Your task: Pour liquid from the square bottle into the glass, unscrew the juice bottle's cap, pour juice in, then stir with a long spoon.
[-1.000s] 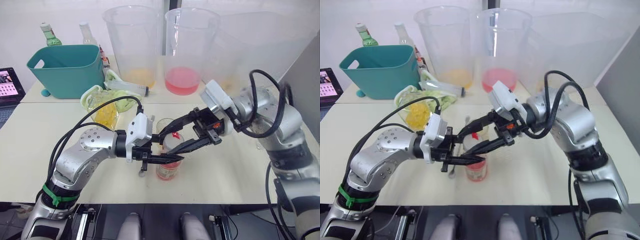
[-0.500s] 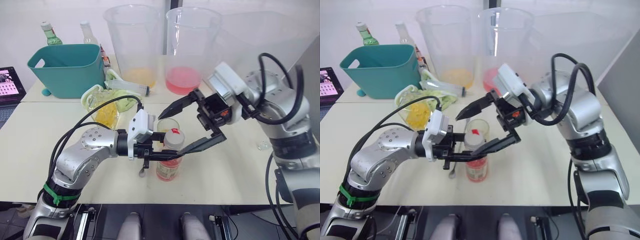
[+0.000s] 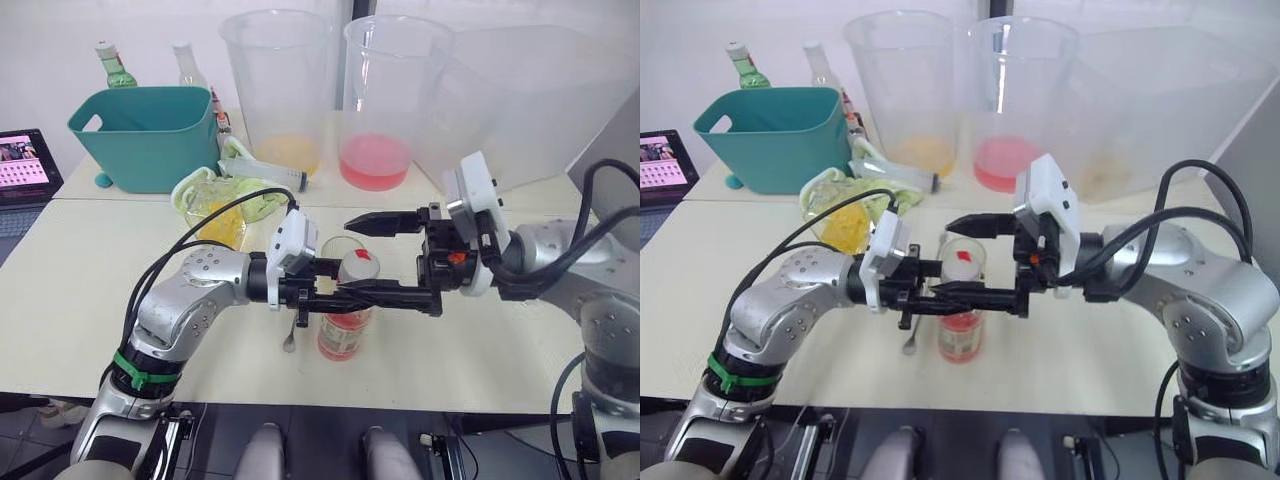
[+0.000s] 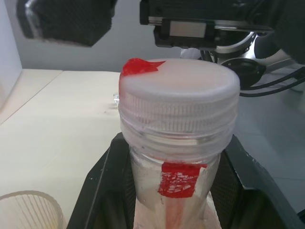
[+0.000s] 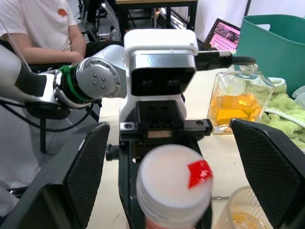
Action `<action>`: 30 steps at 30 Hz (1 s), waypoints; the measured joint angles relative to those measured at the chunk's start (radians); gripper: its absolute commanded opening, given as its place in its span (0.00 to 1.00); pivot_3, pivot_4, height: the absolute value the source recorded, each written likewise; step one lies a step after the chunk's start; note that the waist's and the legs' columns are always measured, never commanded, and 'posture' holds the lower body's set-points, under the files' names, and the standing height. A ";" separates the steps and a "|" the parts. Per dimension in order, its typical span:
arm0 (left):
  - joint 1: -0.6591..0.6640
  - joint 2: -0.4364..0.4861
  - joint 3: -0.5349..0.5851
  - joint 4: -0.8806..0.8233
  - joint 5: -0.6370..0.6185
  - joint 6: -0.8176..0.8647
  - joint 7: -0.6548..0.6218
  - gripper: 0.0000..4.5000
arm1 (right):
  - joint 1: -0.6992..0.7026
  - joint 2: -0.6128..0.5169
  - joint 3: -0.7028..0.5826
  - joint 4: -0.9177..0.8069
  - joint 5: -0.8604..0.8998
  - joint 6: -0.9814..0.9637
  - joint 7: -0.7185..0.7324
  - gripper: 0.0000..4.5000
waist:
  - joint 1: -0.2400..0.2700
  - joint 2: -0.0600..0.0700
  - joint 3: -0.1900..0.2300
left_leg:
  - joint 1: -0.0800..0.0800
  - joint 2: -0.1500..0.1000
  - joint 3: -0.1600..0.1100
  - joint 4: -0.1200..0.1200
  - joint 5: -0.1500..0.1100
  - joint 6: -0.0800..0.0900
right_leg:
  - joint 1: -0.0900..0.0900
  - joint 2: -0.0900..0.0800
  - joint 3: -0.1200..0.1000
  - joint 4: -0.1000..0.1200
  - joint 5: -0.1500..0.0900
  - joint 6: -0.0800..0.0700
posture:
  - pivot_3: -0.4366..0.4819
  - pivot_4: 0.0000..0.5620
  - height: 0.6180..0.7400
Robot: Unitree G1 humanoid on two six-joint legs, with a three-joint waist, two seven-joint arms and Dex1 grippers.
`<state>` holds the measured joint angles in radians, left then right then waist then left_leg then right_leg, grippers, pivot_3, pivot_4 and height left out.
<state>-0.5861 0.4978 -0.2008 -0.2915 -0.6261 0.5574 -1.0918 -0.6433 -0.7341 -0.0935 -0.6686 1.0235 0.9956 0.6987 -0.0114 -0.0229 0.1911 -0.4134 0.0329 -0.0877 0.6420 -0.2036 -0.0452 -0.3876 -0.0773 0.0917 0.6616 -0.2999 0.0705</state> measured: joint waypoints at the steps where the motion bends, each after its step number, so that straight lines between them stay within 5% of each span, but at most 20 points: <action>1: -0.001 -0.004 -0.003 0.009 0.003 -0.011 -0.005 0.34 | 0.005 0.000 0.000 -0.010 0.010 0.005 -0.023 0.95 | 0.000 0.000 0.000 | 0.000 0.000 0.000 0.000 0.000 0.000 | 0.000 0.000 0.000 0.000 0.000 0.000 | 0.48 0.27 0.94; 5: -0.007 -0.038 -0.012 0.030 0.026 -0.036 -0.008 0.34 | 0.029 -0.001 -0.002 -0.022 0.021 0.008 -0.084 0.95 | -0.001 0.000 0.000 | 0.000 0.000 0.000 0.000 0.000 0.000 | 0.000 0.000 0.000 -0.001 0.000 0.000 | 0.48 0.27 0.94; 14: 0.010 -0.034 -0.009 0.004 0.040 -0.038 0.014 0.34 | 0.043 -0.026 0.008 -0.002 0.015 -0.005 -0.066 0.38 | -0.005 0.000 0.000 | 0.000 0.001 0.000 0.000 0.000 0.000 | 0.000 0.001 0.000 0.000 0.000 0.000 | 0.48 0.27 0.94; 22: 0.044 -0.010 0.004 -0.054 0.038 -0.024 0.059 0.34 | 0.026 -0.027 0.067 0.058 -0.049 -0.095 0.055 0.38 | -0.008 0.000 0.000 | 0.001 0.001 0.000 0.000 0.000 0.000 | 0.000 0.001 0.000 0.000 0.000 0.000 | 0.48 0.27 0.94; 30: 0.073 0.028 0.018 -0.112 0.034 -0.007 0.074 0.34 | -0.078 -0.026 0.206 0.223 -0.230 -0.314 0.395 0.38 | -0.013 0.000 0.000 | 0.002 0.001 0.000 0.000 0.000 0.000 | 0.000 0.001 0.000 0.000 0.000 0.000 | 0.48 0.27 0.94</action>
<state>-0.5131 0.5259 -0.1832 -0.4032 -0.5925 0.5504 -1.0177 -0.7210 -0.7603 0.1126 -0.4456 0.7931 0.6816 1.0941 -0.0247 -0.0229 0.1911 -0.4119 0.0339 -0.0875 0.6416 -0.2036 -0.0451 -0.3876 -0.0765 0.0916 0.6615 -0.3000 0.0706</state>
